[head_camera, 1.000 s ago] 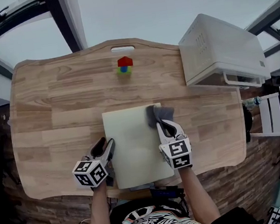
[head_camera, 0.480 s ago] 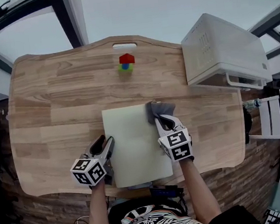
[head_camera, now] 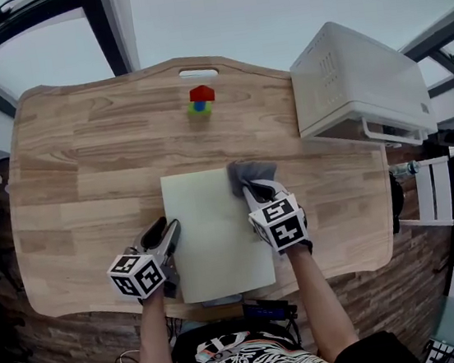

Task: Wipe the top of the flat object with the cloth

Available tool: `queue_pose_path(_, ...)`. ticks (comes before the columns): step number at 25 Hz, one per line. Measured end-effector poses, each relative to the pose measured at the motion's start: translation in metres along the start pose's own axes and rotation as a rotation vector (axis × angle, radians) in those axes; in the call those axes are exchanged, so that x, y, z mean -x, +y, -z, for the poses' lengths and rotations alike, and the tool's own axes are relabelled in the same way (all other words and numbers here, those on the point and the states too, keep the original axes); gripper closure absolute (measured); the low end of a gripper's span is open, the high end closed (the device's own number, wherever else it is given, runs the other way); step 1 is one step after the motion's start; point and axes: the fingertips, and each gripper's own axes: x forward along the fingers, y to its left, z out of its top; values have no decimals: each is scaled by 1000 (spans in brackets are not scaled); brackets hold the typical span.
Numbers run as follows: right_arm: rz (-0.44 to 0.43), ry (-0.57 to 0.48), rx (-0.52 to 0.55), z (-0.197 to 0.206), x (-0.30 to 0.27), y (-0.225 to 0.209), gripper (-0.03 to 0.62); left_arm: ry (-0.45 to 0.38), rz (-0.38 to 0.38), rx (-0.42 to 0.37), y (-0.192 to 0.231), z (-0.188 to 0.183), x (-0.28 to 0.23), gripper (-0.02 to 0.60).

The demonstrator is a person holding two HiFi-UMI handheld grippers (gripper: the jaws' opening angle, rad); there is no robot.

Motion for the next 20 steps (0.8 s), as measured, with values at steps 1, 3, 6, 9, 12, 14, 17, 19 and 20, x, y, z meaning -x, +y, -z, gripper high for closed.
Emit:
queue_pose_path(1, -3, 7, -5, 0, 0, 0, 585, -3, -2, 2, 0, 0, 0, 385)
queue_pose_path(3, -13, 19, -20, 1, -1, 0, 585, -7, -8, -1, 0, 0, 0, 385)
queue_pose_path(6, -26, 33, -44, 0, -3, -1, 585, -12, -25, -21, 0, 0, 0, 385)
queue_pose_path(9, -37, 46, -59, -1, -4, 1, 585, -19, -32, -20, 1, 1, 1, 385)
queue_pose_path(12, -44, 53, -59, -3, -6, 2, 585, -17, -32, -20, 0, 1, 1, 385)
queue_pose_path(14, -42, 55, -54, -5, -7, 4, 585, -17, -34, -21, 0, 1, 0, 385)
queue_pose_path(17, -40, 60, -40, -7, -9, 7, 585, -22, -38, -21, 1, 1, 0, 385)
queue_pose_path(19, -43, 62, -33, -9, -11, 8, 585, -24, -39, -21, 1, 1, 0, 385)
queue_pose_path(20, -45, 62, -32, -9, -12, 9, 585, -25, -40, -21, 1, 1, 0, 385)
